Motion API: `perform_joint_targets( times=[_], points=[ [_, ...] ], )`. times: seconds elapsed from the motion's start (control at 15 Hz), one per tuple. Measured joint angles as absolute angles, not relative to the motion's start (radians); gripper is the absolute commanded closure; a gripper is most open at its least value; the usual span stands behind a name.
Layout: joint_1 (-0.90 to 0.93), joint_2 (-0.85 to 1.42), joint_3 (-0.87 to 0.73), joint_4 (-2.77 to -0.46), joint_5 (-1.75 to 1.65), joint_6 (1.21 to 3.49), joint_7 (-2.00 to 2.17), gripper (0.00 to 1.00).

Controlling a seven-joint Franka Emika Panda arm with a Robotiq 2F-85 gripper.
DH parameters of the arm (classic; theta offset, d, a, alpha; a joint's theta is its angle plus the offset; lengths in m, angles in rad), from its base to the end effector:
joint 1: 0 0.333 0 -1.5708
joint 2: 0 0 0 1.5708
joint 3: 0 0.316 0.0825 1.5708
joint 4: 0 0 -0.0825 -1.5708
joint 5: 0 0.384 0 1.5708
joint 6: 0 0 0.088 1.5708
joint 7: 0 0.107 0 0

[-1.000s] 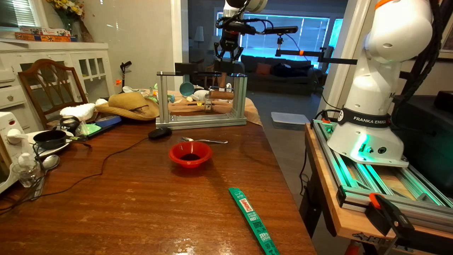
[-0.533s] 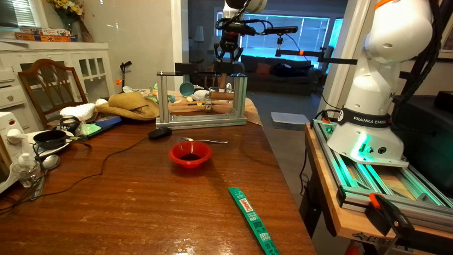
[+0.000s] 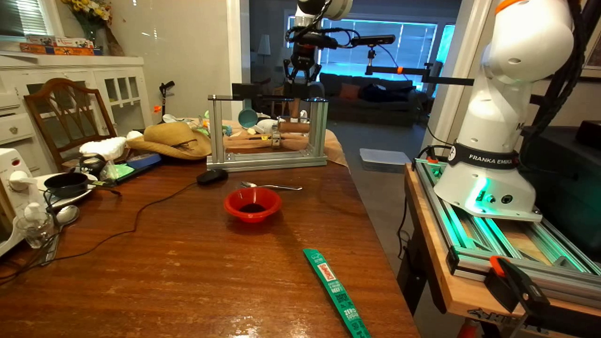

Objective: Use the wooden object to roll on the green packet

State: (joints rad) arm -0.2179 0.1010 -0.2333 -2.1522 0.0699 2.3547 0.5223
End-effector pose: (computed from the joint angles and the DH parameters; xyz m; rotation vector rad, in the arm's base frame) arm 0.5071 -0.2431 0.3649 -2.7114 1.5129 -0.1610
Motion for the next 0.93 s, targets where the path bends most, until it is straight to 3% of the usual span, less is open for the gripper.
perform_joint_targets(
  times=[0.93],
  points=[
    [-0.227, 0.166, -0.251, -2.085, 0.077, 2.350, 0.455, 0.78]
  ],
)
